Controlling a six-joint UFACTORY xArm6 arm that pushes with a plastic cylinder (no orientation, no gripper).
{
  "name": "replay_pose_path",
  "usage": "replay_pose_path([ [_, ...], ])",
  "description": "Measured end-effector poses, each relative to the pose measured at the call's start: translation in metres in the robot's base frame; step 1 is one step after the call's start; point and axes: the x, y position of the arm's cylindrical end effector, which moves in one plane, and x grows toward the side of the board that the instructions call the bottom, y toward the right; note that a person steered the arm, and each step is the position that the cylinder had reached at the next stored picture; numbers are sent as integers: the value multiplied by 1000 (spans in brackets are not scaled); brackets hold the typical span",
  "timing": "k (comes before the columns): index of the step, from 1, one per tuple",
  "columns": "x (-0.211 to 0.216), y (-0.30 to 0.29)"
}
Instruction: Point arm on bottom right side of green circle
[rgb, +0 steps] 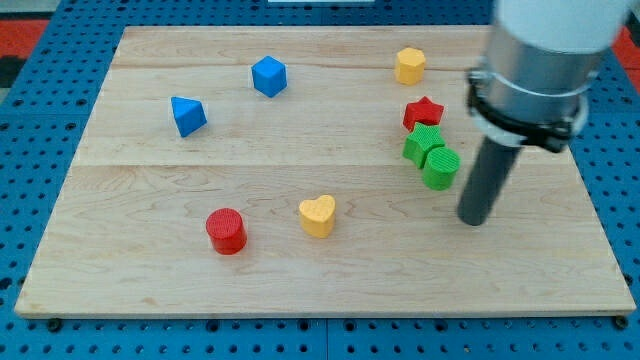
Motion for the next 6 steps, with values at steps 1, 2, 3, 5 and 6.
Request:
replay_pose_path([
  [1, -35, 1],
  [2, -37, 9],
  [3, -47, 8],
  [5, -61, -9],
  [6, -60, -12],
])
